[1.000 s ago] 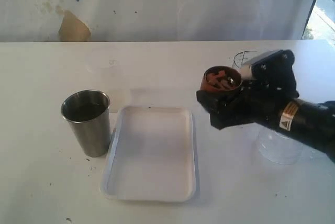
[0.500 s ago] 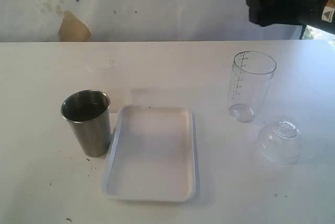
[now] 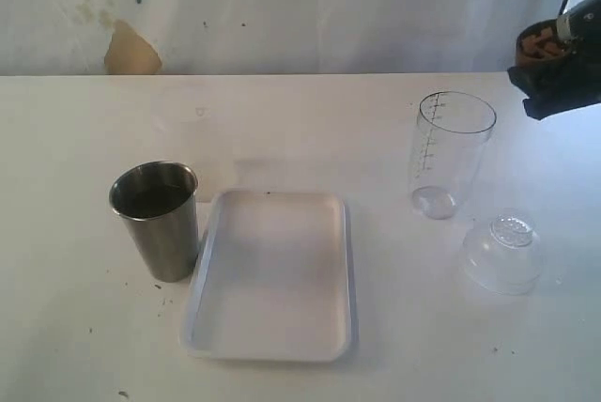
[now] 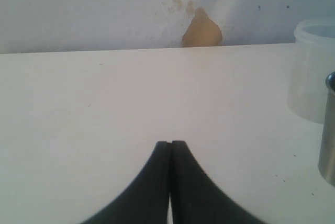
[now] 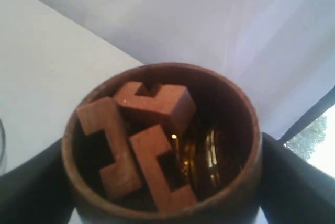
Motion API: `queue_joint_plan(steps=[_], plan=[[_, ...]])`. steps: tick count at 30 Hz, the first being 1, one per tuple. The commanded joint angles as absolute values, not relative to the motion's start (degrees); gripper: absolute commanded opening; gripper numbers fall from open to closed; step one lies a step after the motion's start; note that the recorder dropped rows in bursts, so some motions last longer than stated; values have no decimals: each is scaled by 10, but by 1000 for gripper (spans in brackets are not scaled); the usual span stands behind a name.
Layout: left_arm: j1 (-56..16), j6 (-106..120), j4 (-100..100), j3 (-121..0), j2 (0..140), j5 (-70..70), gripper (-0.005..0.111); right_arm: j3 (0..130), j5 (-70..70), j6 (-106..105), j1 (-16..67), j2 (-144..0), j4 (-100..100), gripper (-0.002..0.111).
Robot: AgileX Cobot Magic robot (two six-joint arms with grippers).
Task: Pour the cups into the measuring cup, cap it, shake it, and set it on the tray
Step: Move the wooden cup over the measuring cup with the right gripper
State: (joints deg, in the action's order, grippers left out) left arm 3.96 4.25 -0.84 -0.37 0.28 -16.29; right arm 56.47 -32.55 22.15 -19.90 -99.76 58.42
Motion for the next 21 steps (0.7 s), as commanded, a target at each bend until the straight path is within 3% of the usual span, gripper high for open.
queue_joint_plan(steps=[1,21], plan=[[42,39,-15,0,0,-163,0,602,-323,180,-201,-998,585,0],[42,39,-15,0,0,-163,0,616,-338,-16,-160,-1002,647,0]])
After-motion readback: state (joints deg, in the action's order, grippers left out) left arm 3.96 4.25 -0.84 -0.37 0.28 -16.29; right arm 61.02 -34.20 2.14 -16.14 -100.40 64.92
